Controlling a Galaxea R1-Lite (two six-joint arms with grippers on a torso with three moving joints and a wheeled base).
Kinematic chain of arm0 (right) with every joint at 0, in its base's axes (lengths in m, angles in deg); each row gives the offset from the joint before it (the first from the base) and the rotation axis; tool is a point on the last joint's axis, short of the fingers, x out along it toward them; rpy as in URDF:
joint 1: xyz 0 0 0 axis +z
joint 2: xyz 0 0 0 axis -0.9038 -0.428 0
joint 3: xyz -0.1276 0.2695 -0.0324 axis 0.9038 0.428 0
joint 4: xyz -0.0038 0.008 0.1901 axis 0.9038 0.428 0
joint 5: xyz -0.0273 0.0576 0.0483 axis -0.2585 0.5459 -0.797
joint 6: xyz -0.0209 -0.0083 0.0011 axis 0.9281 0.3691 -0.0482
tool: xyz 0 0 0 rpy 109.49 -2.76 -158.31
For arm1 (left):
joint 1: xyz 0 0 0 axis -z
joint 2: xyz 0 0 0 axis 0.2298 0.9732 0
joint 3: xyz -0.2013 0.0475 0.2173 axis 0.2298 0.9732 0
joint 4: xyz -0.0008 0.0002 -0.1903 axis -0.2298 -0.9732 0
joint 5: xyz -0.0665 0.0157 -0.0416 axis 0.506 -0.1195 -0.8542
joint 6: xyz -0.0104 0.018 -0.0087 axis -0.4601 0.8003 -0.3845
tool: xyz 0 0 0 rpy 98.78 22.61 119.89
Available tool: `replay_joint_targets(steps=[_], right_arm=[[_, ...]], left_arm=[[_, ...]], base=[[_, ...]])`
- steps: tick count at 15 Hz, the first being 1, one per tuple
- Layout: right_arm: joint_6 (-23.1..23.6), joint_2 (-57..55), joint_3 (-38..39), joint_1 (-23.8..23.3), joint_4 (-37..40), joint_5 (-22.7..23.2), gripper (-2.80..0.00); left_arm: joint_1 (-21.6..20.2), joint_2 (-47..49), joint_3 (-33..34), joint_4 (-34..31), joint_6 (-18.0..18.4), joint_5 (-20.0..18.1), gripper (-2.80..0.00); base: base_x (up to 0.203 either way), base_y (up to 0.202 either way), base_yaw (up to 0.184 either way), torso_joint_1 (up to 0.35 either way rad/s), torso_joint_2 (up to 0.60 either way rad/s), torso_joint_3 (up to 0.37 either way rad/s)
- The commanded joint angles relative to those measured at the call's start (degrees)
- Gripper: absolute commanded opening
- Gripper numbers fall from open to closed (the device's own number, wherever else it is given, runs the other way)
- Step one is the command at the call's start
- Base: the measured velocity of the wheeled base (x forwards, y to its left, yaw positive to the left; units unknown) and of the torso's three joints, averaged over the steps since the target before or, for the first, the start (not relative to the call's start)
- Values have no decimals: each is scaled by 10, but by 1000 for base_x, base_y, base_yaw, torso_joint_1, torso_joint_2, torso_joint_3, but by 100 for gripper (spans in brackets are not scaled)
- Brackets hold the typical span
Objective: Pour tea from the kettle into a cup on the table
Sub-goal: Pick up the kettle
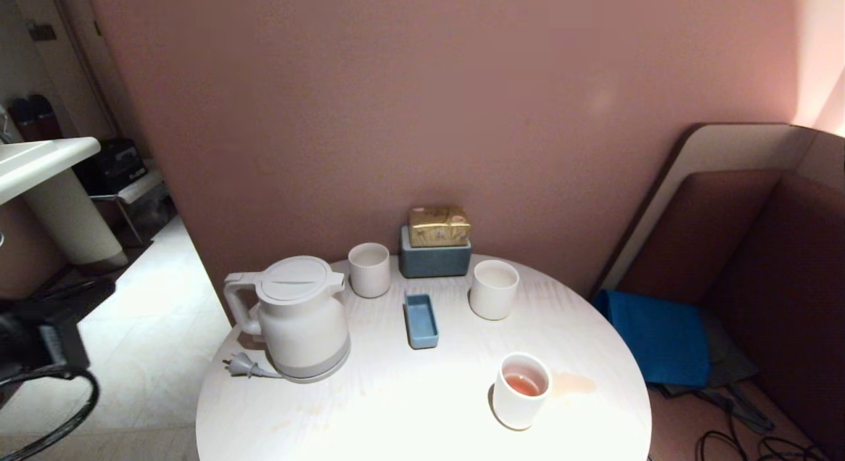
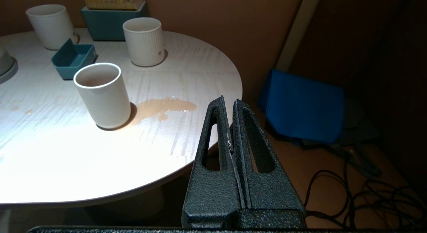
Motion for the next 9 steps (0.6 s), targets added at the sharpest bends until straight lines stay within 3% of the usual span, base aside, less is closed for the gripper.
replay_joint_targets(steps=[1, 3, 9], right_arm=[[0, 0, 0, 1, -1, 0, -280], [0, 0, 0, 0, -1, 0, -280], [0, 0, 0, 0, 0, 0, -280]], left_arm=[[11, 191, 61, 173, 0, -1, -280], [23, 268, 118, 273, -6, -1, -280], [29, 452, 187, 511, -34, 0, -280]], base=[[0, 0, 0, 0, 0, 0], [0, 0, 0, 0, 0, 0], [0, 0, 0, 0, 0, 0]])
